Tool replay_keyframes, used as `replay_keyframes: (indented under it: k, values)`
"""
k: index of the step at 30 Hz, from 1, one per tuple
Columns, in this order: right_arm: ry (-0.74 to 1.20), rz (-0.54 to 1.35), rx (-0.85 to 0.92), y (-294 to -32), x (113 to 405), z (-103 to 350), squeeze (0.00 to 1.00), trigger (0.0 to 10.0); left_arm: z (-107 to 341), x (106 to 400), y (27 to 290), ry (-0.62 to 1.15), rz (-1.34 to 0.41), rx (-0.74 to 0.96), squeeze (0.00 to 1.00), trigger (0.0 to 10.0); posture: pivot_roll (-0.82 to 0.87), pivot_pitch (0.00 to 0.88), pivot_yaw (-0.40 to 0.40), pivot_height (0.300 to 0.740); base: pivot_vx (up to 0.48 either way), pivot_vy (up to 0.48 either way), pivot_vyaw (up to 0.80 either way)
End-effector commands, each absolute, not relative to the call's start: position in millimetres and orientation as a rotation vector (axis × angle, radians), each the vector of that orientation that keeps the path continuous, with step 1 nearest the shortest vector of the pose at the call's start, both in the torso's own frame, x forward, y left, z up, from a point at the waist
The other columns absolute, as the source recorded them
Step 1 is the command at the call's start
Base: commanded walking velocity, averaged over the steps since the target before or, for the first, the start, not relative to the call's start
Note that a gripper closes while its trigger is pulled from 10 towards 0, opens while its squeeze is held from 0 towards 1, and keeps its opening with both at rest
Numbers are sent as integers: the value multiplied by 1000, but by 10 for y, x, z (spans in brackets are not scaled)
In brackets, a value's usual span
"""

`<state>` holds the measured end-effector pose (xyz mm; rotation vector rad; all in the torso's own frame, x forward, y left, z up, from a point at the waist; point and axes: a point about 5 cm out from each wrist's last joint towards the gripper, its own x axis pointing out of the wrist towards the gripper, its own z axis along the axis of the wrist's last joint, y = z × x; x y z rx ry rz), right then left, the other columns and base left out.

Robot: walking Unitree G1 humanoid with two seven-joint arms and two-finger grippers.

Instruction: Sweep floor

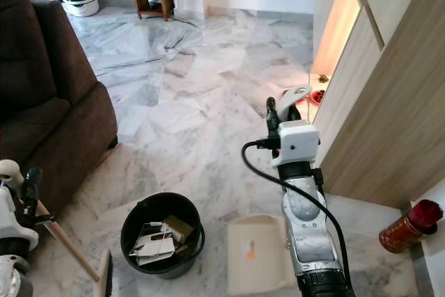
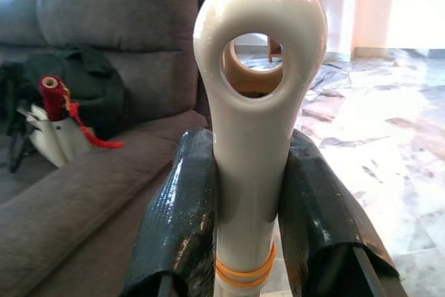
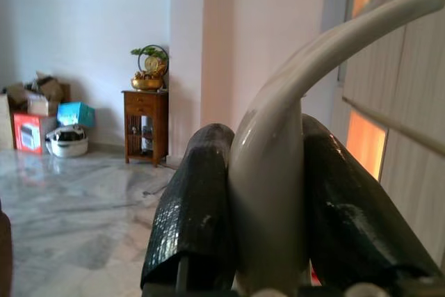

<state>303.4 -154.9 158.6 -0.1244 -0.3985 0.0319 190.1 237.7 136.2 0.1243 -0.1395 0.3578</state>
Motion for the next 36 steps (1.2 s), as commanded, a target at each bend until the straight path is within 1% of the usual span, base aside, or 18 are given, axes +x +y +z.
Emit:
replay_keyframes:
  k: [1,4,9,18,32,36]
  values:
    - [-431,49,-80,-1505,3051,1622,0,10000,1367,1933,2314,-159,336,115,0,10000,61,65,33,740,0,0,0]
    - [-431,44,-45,-1496,3055,1607,0,10000,1381,1965,2285,-170,328,103,0,10000,54,63,33,740,0,0,0]
    - [-401,45,-64,-1483,3087,1495,0,10000,1351,1991,2277,-175,326,96,0,10000,58,60,29,740,0,0,0]
    - [-389,37,-37,-1512,3130,1460,0,10000,1318,1971,2246,-172,324,98,0,10000,40,86,20,740,0,0,0]
    - [-376,26,-17,-1533,3140,1414,0,10000,1318,1989,2232,-179,318,92,0,10000,38,81,23,740,0,0,0]
    - [-373,33,-22,-1534,3135,1407,0,10000,1307,1984,2220,-178,318,87,0,10000,37,77,19,740,-261,0,0]
